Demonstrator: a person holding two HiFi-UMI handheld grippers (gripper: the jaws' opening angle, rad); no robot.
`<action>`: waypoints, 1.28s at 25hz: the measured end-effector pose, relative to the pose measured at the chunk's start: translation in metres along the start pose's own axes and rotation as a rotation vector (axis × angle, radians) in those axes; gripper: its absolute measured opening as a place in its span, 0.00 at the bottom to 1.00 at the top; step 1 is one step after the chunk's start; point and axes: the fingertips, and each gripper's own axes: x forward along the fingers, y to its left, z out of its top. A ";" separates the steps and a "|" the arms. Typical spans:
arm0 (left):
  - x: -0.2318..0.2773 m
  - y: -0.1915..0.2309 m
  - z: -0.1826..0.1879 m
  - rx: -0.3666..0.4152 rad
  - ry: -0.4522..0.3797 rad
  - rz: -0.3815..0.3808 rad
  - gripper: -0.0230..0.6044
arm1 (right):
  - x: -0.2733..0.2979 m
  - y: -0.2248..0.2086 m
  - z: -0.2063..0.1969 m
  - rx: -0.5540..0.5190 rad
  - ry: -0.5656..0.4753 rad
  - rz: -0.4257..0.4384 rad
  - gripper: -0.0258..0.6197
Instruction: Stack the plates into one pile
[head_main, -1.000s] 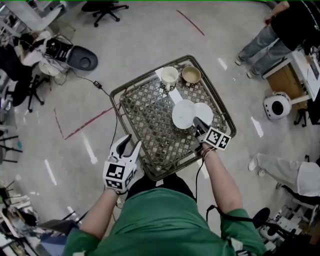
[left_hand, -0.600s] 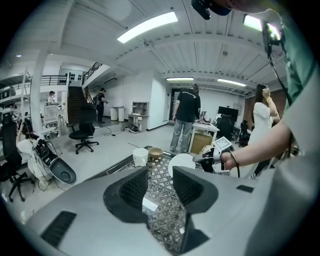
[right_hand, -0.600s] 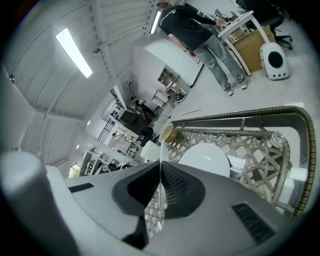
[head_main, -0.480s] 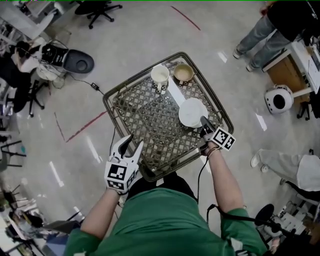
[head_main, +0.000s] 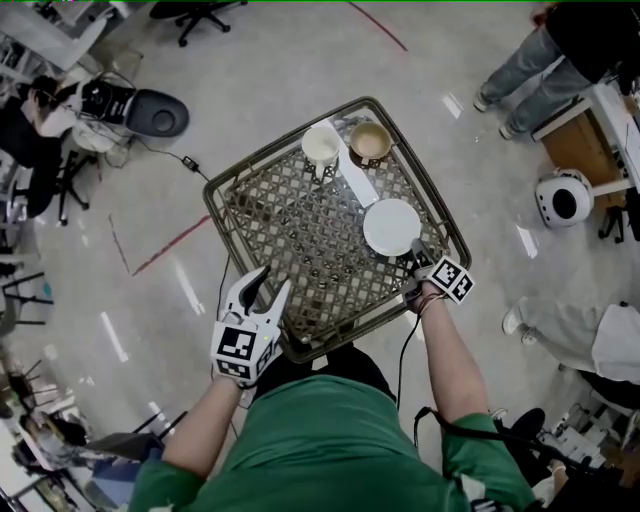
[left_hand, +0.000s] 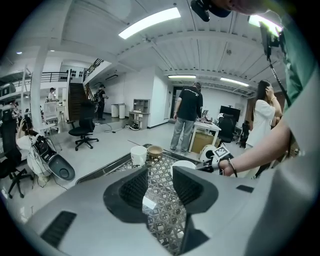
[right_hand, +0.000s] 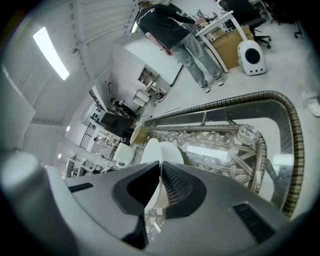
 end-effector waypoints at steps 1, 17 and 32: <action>0.001 0.002 0.000 -0.003 0.002 0.002 0.30 | 0.002 -0.005 0.000 -0.013 0.007 -0.024 0.09; 0.002 0.026 0.000 -0.031 -0.042 0.022 0.30 | 0.005 0.048 0.034 -0.465 -0.031 -0.208 0.30; -0.045 0.058 0.051 -0.039 -0.203 0.060 0.26 | -0.084 0.317 0.011 -0.978 -0.308 0.149 0.09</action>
